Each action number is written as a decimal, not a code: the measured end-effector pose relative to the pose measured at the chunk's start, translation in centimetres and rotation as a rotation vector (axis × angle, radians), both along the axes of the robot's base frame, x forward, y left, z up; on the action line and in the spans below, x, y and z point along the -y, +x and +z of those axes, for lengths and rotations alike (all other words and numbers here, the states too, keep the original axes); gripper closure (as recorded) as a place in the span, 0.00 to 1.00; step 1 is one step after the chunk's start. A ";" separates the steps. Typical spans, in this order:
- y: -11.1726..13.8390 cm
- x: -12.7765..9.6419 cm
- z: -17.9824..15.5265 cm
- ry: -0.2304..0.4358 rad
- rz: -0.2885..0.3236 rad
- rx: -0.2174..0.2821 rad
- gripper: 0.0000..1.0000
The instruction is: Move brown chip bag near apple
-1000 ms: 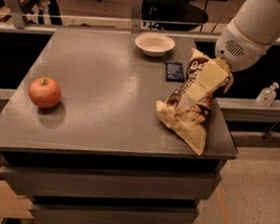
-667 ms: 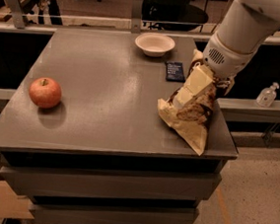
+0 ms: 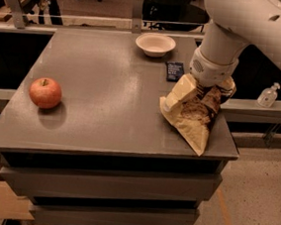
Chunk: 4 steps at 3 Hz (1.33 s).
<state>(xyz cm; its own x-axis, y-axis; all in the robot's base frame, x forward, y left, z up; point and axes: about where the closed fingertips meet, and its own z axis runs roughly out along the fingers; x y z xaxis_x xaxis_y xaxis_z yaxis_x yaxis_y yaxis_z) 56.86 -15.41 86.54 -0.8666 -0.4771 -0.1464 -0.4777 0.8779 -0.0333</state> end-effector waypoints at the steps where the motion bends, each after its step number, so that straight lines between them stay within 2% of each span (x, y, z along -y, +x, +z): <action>1: 0.6 0.0 0.2 -0.013 -0.021 0.022 0.36; 2: 0.9 0.0 2.6 -0.017 0.006 0.098 0.59; 3: 0.9 -0.5 5.4 0.000 0.097 0.206 0.84; 4: 1.3 -0.6 7.8 0.012 0.198 0.300 1.00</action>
Offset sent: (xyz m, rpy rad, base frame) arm 0.0107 -0.0002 0.0623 -0.0226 -0.2020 0.0508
